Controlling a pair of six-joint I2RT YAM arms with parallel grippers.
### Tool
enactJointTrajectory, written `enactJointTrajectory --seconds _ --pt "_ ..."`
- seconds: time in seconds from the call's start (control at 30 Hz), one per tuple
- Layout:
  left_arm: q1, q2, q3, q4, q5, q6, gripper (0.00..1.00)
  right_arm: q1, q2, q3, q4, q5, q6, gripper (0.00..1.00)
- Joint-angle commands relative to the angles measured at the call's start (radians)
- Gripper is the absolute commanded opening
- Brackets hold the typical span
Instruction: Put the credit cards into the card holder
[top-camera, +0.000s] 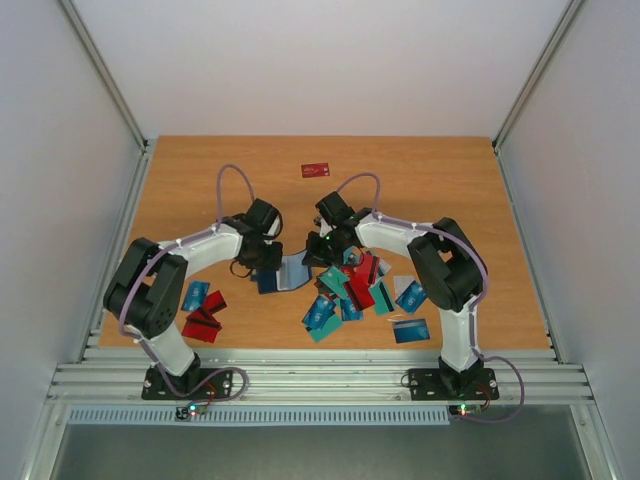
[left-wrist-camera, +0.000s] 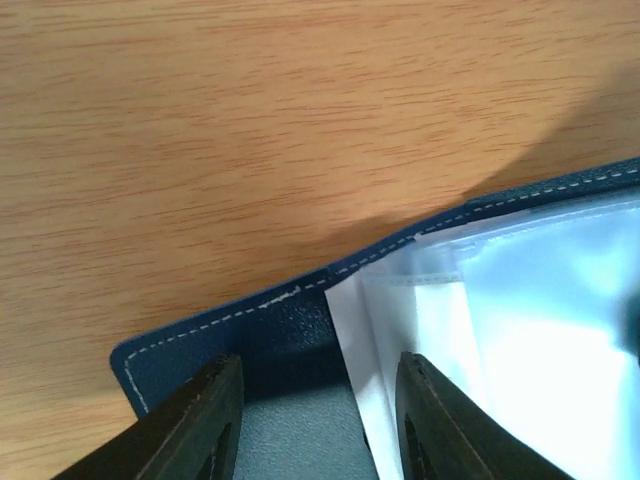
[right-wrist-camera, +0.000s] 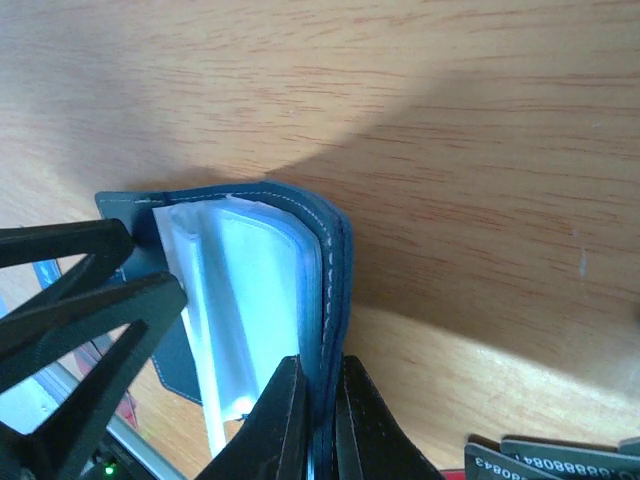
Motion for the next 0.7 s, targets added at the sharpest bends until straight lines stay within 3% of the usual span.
enactJointTrajectory --seconds 0.0,0.3,0.67 --pt "0.011 -0.01 -0.014 -0.009 -0.052 -0.006 0.44 -0.001 0.049 0.006 -0.031 -0.024 -0.061 0.04" --pt "0.011 -0.061 -0.034 0.004 -0.018 -0.028 0.38 -0.014 0.06 0.076 -0.164 -0.009 -0.157 0.24" --pt "0.021 -0.056 -0.059 -0.009 0.009 -0.019 0.2 -0.015 -0.032 0.147 -0.343 0.053 -0.279 0.46"
